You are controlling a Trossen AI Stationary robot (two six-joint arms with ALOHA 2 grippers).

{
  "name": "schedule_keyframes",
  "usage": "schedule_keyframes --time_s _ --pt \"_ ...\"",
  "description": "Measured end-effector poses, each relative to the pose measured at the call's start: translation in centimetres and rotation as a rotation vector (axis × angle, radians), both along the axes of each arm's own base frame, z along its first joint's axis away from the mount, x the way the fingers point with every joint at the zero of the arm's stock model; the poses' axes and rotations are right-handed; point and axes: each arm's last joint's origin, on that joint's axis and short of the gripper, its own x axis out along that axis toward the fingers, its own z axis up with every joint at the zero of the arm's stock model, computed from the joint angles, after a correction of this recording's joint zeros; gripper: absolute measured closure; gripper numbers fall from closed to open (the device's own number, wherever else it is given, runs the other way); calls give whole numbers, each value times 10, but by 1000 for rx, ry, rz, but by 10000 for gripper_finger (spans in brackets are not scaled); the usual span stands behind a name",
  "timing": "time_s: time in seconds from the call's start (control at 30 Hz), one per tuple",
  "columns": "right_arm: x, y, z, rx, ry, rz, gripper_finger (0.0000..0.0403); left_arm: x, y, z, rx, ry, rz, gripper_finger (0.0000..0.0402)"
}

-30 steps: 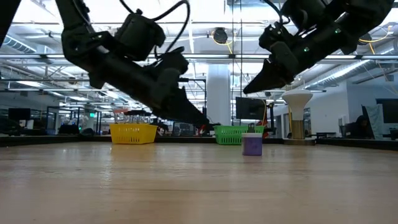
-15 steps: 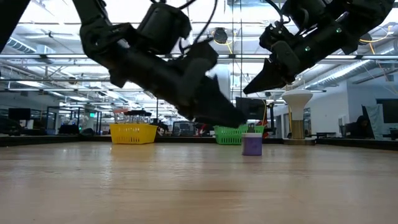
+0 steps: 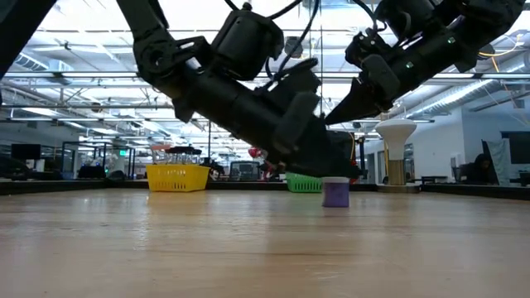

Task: Pick & Place Office items
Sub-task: Put the purple charger adapter into the orange bin

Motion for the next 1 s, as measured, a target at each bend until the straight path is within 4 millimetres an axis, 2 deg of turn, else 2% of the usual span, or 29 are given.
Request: schedule_keyframes --time_s 0.17,0.4,0.57,0.67,0.83,1.0 --pt "0 0 0 1 1 -1 402 6 -1 -14 6 33 -2 185" --pt "0 0 0 -1 3 1 402 7 -1 -11 12 22 0 263" --pt "0 0 -1 1 7 0 402 5 0 -2 14 32 -1 267" --pt "-1 0 -2 2 18 0 402 -2 -2 14 20 73 -6 267" --pt "-1 0 -2 0 23 0 402 -34 -21 43 50 131 -74 267" --pt "-1 0 -2 0 22 -1 402 -89 -51 72 58 129 -187 267"
